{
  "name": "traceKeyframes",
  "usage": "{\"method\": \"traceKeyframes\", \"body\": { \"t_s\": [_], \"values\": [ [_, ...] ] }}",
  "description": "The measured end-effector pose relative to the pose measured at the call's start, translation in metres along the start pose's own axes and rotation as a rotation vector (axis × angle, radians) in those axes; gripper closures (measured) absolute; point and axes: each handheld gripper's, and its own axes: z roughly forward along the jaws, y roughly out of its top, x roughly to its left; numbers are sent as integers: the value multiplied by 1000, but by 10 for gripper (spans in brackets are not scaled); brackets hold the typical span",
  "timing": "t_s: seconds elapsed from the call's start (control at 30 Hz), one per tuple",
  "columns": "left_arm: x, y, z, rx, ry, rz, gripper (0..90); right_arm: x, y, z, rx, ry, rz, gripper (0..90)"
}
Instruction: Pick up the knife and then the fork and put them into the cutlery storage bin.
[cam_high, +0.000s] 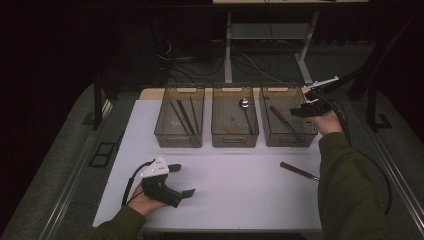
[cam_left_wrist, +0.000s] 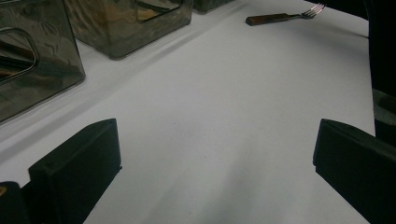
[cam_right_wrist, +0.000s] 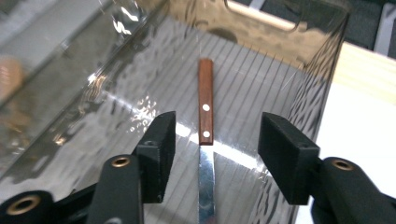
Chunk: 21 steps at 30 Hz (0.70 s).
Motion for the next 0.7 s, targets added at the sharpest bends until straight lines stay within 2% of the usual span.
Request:
{"method": "traceKeyframes", "body": {
  "t_s": [0.13, 0.37, 0.6, 0.7],
  "values": [
    [0, 0, 0, 1, 2, 0, 0, 1, -5, -23, -74, 56, 17, 405],
    [0, -1, 0, 10, 4, 2, 0, 8, -29, -60, -118, 116, -19, 377],
    [-1, -1, 0, 15, 7, 6, 0, 17, -62, -78, -133, 152, -49, 377],
    [-1, -1, 0, 15, 7, 6, 0, 21, -78, -82, -146, 182, -52, 386]
  ]
}}
